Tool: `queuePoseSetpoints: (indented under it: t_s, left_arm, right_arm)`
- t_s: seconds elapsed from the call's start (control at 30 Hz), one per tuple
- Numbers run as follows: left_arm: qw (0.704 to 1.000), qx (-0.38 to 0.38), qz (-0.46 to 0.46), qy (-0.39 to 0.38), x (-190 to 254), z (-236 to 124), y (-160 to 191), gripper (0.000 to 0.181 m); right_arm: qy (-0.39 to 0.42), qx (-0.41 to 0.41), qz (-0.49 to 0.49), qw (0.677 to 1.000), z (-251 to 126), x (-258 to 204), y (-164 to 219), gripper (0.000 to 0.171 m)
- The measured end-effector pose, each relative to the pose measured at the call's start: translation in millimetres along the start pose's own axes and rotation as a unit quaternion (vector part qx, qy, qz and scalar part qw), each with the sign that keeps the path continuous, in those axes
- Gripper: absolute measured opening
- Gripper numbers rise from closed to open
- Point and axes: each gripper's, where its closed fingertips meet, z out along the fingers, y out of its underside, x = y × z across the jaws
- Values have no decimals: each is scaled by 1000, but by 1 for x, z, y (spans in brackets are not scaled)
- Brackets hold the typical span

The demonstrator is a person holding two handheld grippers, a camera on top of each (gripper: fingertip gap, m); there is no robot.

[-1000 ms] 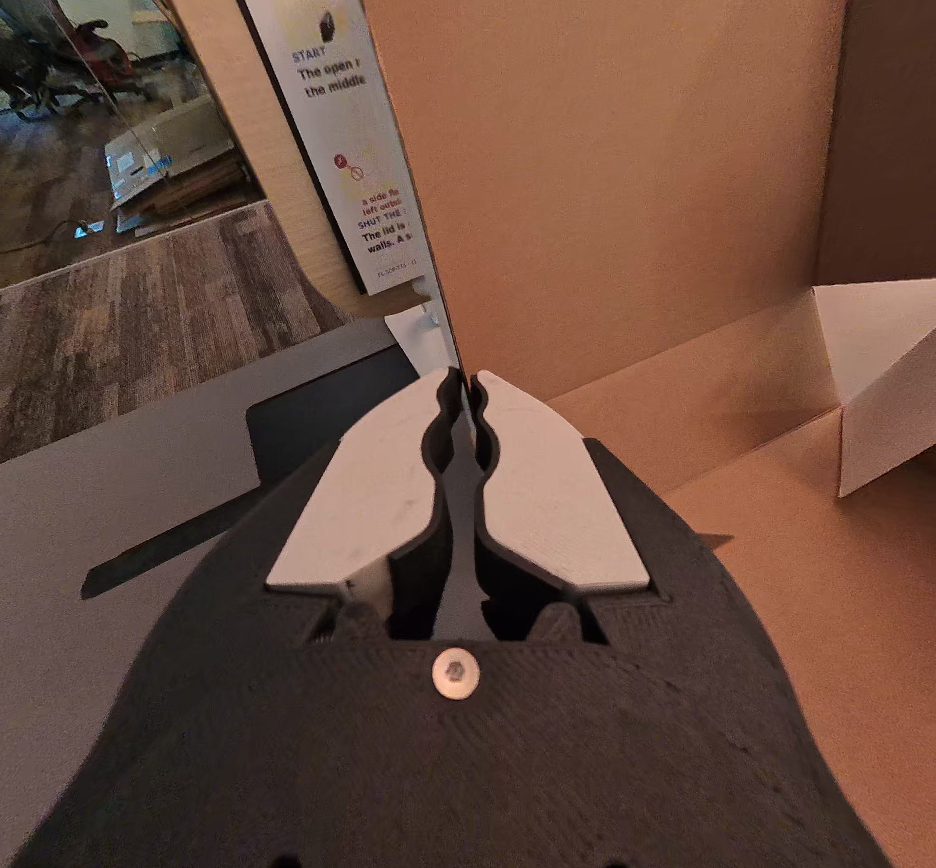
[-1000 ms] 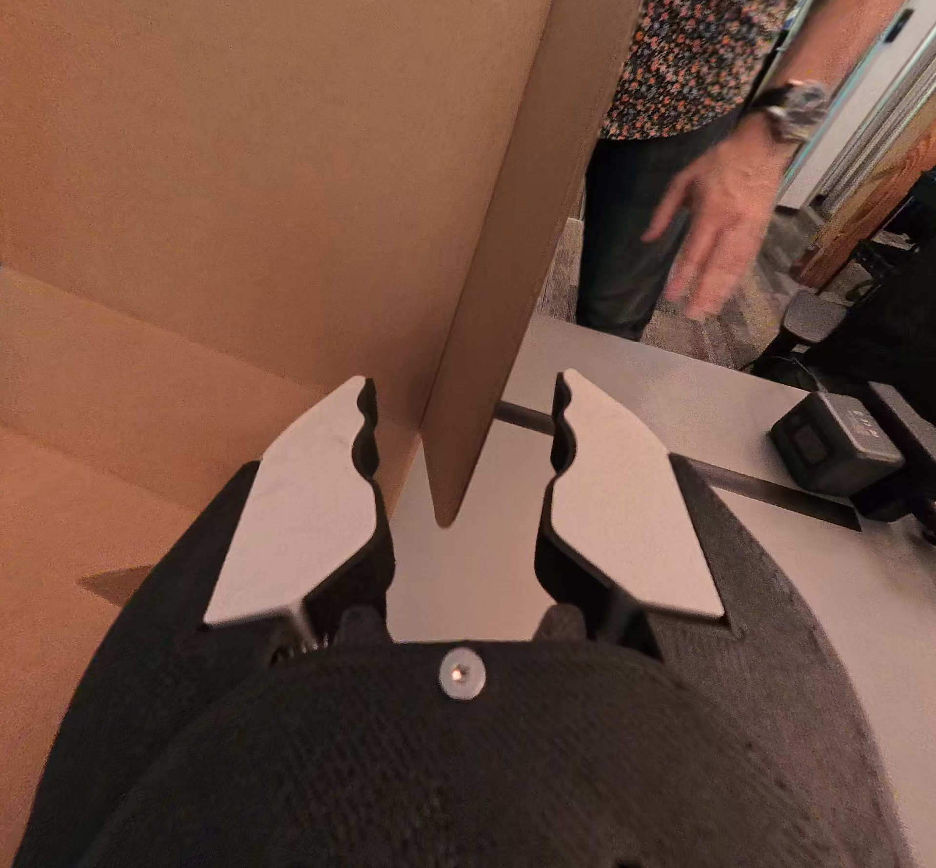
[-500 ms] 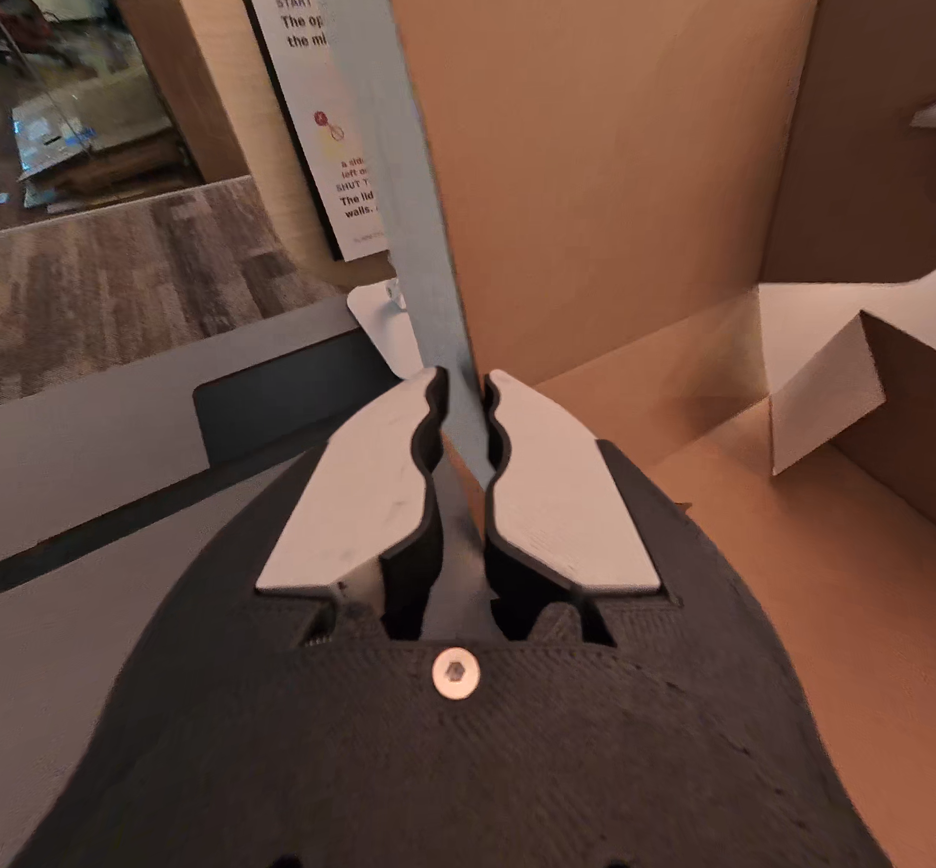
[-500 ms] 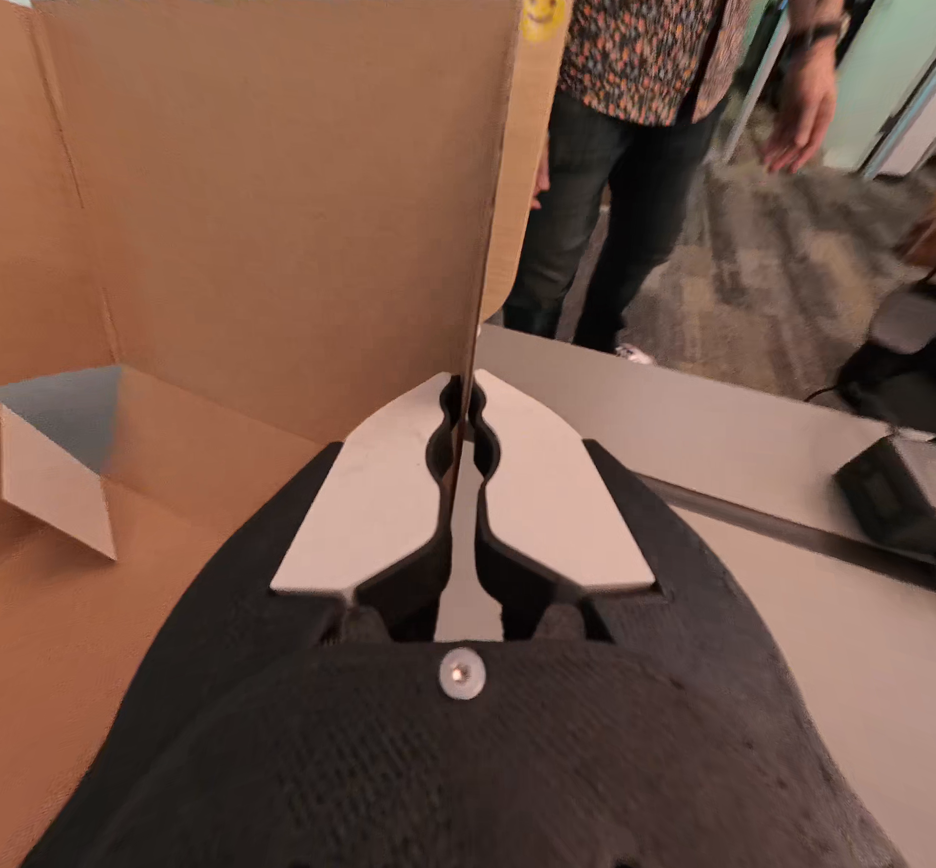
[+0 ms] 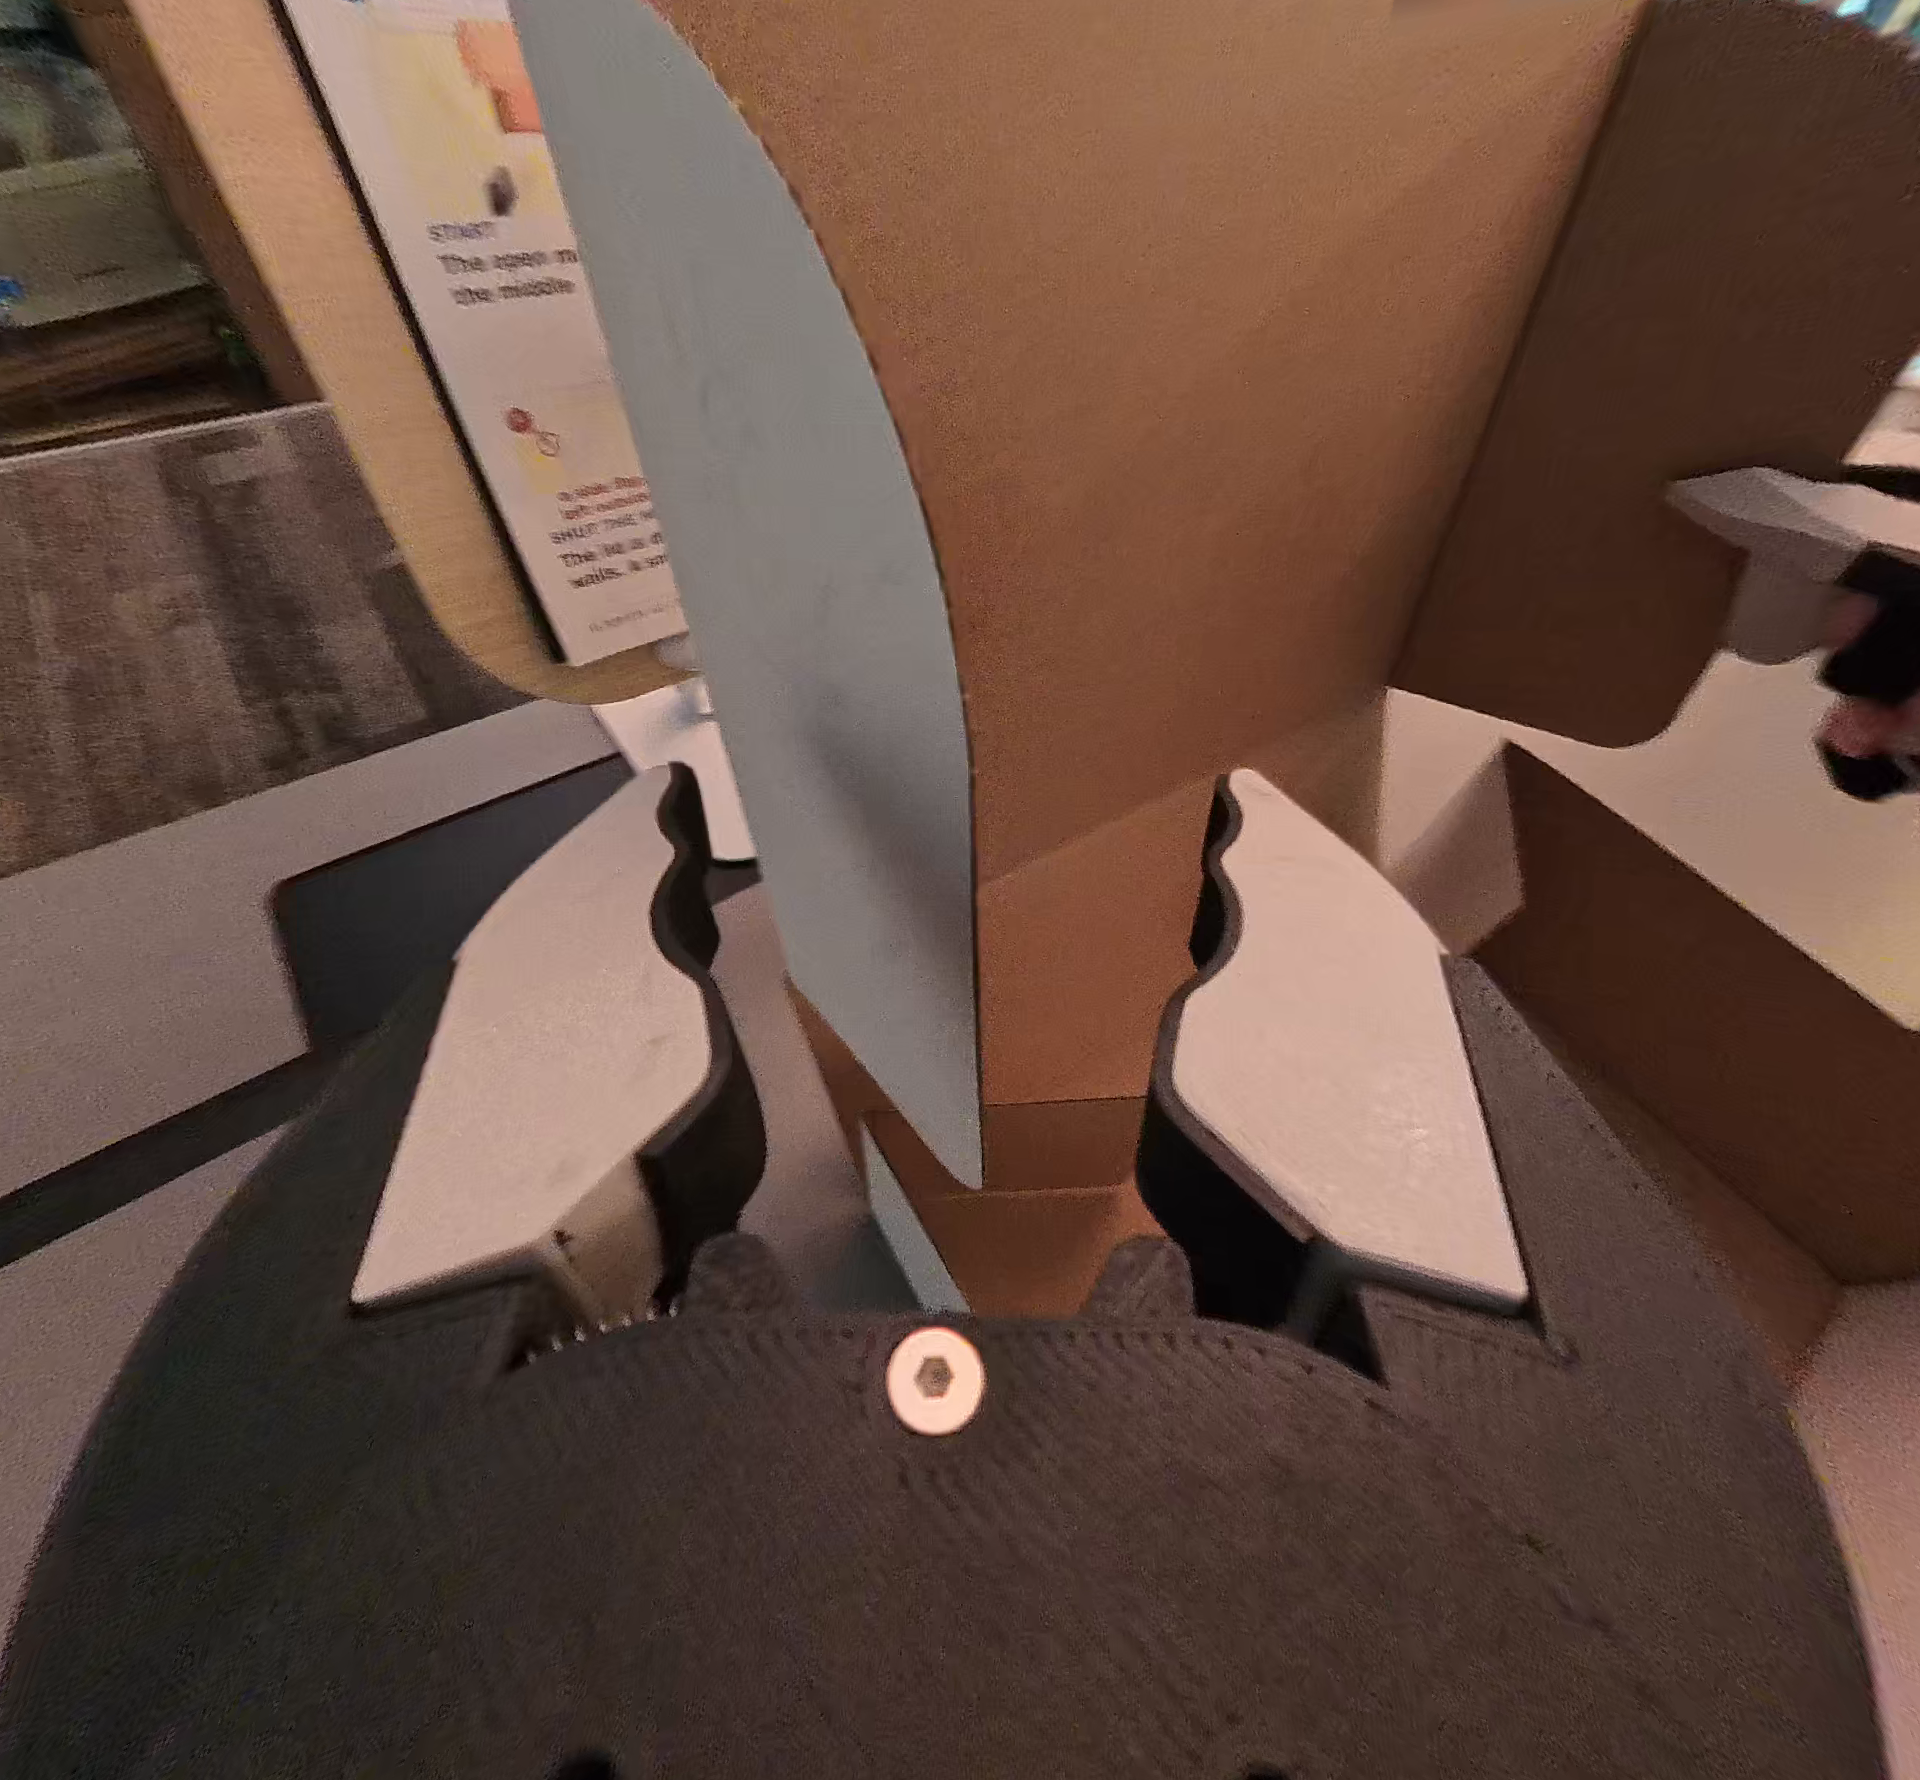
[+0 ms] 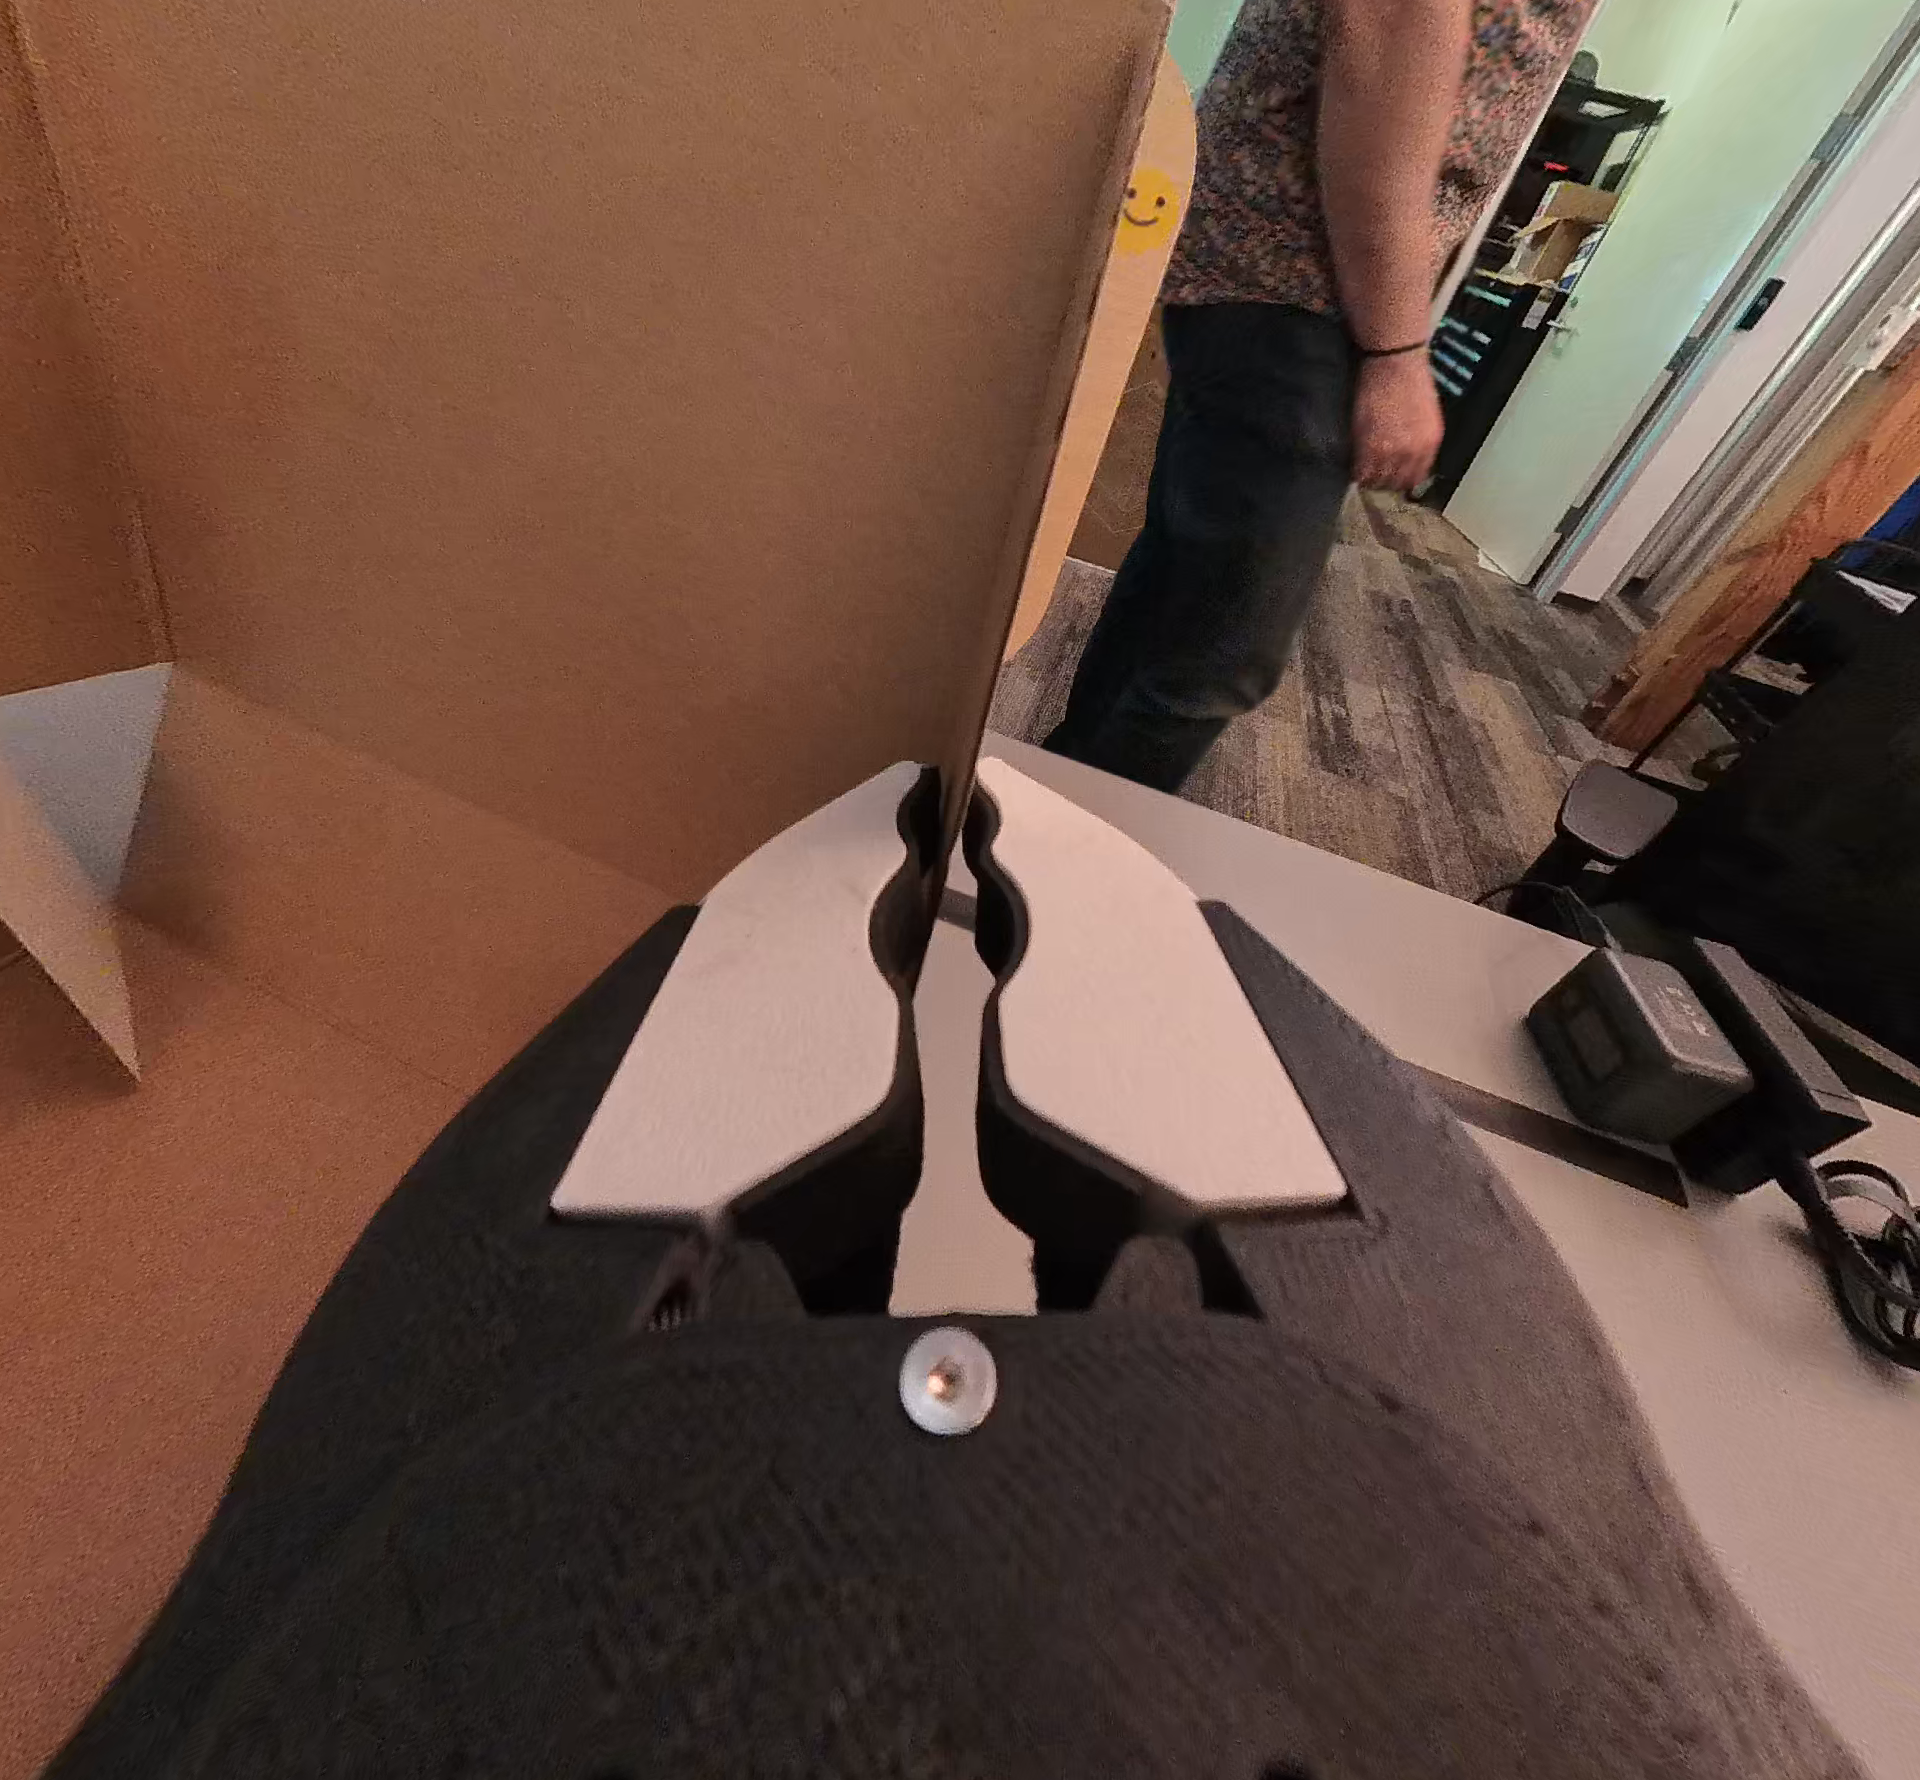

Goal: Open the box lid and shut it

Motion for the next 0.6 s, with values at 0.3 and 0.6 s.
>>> queuePoseSetpoints:
  t_s: [0.3, 0.6]
  left_arm:
    - [995, 3, 31, -91, -27, 0, 1, 21]
    - [994, 24, 8, -108, -32, -24, -4, 2]
  right_arm:
    - [-18, 18, -45, 999, -22, -14, -2, 7]
    - [-82, 16, -2, 997, -24, -8, -13, 37]
